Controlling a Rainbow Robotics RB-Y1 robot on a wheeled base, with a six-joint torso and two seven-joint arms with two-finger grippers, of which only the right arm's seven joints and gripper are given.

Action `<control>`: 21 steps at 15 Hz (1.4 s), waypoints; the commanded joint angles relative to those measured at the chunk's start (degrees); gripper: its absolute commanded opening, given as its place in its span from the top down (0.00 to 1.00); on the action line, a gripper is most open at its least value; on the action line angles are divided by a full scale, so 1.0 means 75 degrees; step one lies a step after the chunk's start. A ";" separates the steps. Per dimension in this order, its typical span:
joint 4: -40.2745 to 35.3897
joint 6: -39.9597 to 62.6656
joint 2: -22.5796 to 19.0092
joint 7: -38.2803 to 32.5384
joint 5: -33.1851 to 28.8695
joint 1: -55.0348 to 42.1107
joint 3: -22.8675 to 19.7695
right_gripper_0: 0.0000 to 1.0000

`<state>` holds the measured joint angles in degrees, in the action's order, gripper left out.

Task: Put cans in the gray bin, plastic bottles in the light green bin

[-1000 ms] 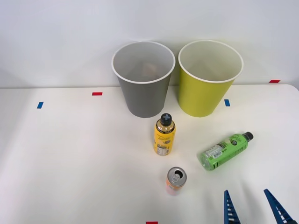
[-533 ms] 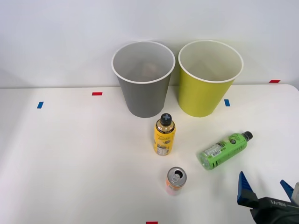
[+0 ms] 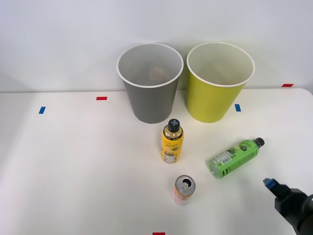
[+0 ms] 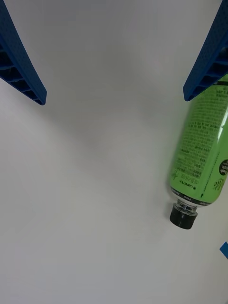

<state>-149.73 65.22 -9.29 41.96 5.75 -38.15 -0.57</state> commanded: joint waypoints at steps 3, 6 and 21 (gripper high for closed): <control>-0.0036 0.2319 -0.0613 -0.1845 0.1026 0.2415 -0.0580 0.00; 0.0159 0.2495 -0.1046 -0.2852 0.1507 0.3271 -0.0557 0.00; 0.3241 0.4815 -0.1691 -0.4177 0.1565 0.6118 -0.0088 0.00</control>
<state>-126.72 101.37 -21.56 10.73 17.72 6.84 -1.97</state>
